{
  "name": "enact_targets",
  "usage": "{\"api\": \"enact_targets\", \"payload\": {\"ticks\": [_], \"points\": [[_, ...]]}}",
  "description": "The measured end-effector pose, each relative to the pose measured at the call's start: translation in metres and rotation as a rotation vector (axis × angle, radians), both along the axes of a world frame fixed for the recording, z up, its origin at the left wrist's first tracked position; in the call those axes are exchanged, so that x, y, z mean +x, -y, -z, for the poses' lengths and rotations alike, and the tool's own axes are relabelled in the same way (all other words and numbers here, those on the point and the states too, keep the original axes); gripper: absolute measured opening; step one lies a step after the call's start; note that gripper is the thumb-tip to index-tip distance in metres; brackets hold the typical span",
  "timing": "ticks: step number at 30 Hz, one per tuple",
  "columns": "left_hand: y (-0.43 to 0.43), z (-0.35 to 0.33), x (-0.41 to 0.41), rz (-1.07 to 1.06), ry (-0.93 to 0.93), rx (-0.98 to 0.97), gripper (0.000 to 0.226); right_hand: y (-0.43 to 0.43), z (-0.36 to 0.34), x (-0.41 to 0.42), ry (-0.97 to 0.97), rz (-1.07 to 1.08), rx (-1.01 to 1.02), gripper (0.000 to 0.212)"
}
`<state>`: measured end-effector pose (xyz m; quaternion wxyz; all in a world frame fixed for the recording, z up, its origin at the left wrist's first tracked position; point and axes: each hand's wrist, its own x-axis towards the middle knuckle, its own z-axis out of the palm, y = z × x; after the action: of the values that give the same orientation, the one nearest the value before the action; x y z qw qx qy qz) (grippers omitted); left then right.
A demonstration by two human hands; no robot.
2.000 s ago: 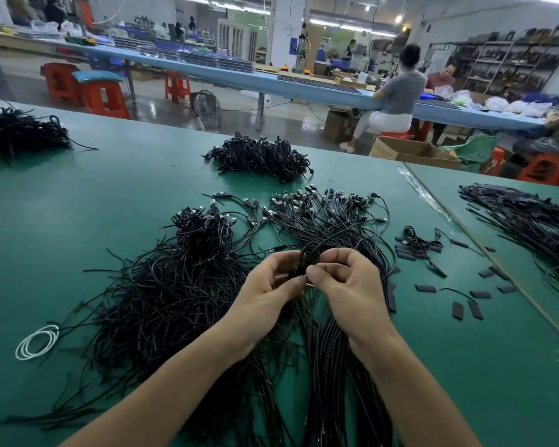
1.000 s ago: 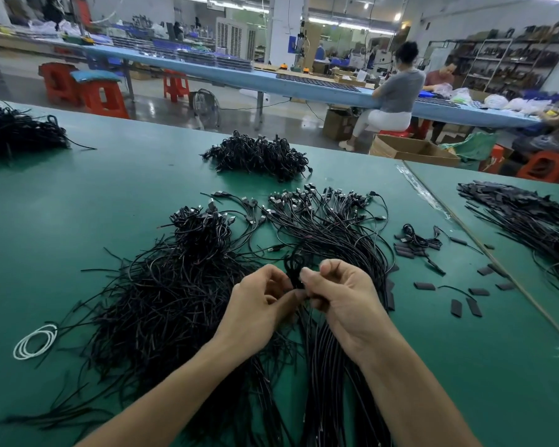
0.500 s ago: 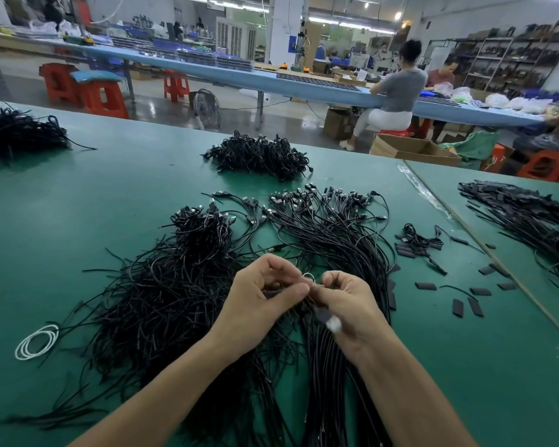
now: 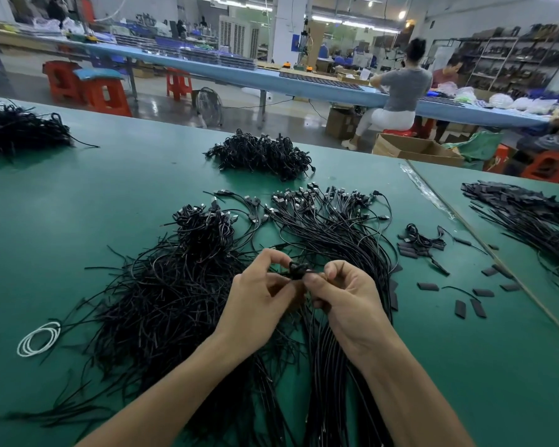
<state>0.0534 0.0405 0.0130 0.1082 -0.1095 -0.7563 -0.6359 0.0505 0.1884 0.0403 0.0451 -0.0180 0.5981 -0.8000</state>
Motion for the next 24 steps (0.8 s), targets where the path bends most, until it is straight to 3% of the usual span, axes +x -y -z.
{"api": "enact_targets", "payload": {"ticks": [7,9,14,17,20,24], "points": [[0.004,-0.006,-0.002,0.182,0.178,0.437,0.025,0.003,0.0,0.002,0.122,-0.024,-0.085,0.035],[0.004,-0.003,-0.001,0.192,0.129,0.336,0.017,0.004,0.002,0.001,0.17,-0.034,-0.105,0.036],[0.009,-0.001,-0.003,0.229,0.055,0.118,0.032,0.004,0.016,-0.005,0.348,-0.016,-0.155,0.037],[0.016,0.0,-0.01,0.261,0.098,0.07,0.031,0.001,0.024,-0.006,0.326,-0.017,-0.114,0.031],[0.026,0.002,-0.029,0.129,0.134,0.02,0.036,-0.006,0.031,-0.01,0.234,0.016,0.166,0.017],[0.049,0.008,-0.075,-0.29,0.13,-0.096,0.034,-0.018,0.052,-0.011,0.105,0.1,0.842,0.004]]}}
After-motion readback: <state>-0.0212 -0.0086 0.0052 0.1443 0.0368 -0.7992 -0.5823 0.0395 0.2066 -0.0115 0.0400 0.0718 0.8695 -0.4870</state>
